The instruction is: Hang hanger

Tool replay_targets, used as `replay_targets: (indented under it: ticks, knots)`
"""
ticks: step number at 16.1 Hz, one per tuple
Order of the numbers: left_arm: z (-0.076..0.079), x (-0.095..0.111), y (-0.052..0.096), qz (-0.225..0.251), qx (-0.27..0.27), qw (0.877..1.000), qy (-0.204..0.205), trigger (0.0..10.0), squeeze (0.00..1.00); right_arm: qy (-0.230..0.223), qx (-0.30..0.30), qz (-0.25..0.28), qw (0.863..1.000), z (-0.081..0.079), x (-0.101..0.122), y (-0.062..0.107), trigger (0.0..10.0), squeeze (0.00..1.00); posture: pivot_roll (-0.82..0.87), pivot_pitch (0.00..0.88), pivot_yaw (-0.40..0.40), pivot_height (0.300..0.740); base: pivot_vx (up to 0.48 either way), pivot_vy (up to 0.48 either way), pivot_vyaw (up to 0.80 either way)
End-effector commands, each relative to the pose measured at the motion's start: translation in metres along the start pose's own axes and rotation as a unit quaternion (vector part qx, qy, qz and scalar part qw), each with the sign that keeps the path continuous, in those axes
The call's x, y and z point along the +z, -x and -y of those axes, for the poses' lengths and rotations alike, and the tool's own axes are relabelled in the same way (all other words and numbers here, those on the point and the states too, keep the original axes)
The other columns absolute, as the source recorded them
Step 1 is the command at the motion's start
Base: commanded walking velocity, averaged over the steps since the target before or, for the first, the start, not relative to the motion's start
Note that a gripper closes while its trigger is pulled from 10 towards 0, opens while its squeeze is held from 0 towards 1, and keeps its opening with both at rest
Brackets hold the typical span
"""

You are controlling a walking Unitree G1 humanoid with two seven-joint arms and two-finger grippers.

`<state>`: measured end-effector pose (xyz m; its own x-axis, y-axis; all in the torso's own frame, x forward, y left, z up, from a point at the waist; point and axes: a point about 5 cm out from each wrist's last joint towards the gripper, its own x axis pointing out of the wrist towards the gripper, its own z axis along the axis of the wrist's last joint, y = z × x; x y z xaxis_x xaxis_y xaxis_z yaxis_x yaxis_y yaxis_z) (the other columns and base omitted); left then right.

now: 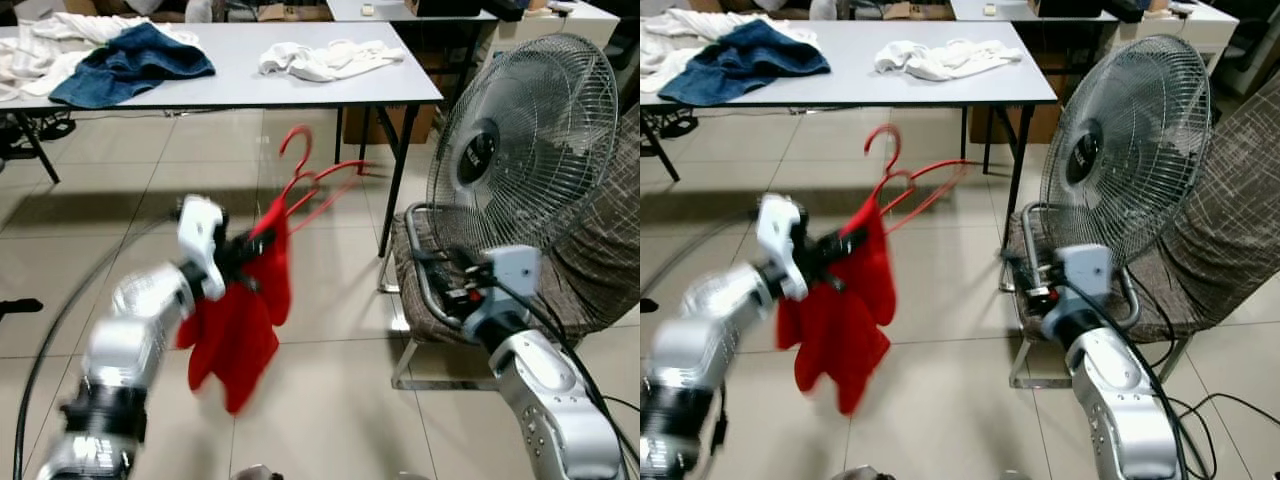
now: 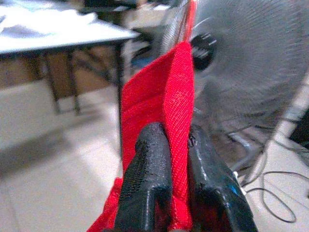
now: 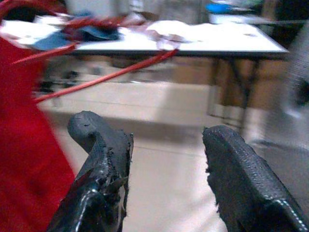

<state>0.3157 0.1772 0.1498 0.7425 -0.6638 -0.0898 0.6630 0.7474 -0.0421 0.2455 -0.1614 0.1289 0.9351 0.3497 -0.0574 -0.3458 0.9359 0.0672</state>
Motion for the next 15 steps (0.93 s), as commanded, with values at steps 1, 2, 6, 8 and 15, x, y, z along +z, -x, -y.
replay_targets:
  ticks: [1,2,6,8,15]
  knots:
    - [-0.006,0.019,0.0,0.032,-0.028,0.999,-0.01,0.0,0.0,0.002,0.041,0.015,0.999,-0.003,0.005,-0.002,10.0,0.0,-0.14,0.032,0.034,0.74,0.0,0.0,0.0]
    - [-0.009,0.034,0.0,0.045,-0.076,0.996,-0.007,0.0,0.0,0.005,0.096,0.023,0.995,-0.007,0.009,0.002,10.0,0.0,-0.14,0.042,0.046,0.74,0.0,0.0,0.0]
    - [-0.018,0.072,0.018,0.022,-0.25,0.968,-0.028,0.0,0.0,0.024,0.259,0.013,0.966,-0.022,0.014,0.024,10.0,0.0,-0.12,0.078,0.078,0.74,0.0,0.0,0.0]
    - [-0.022,0.089,0.029,0.009,-0.309,0.951,-0.03,0.0,0.0,0.057,0.286,-0.013,0.957,-0.018,0.011,0.034,10.0,0.0,-0.11,0.105,0.09,0.74,0.0,0.0,0.0]
    - [-0.009,0.129,0.037,0.054,-0.399,0.915,-0.028,0.0,0.0,0.026,0.226,-0.039,0.973,-0.002,-0.005,0.024,10.0,0.75,-0.05,0.147,0.105,0.74,0.0,0.0,0.0]
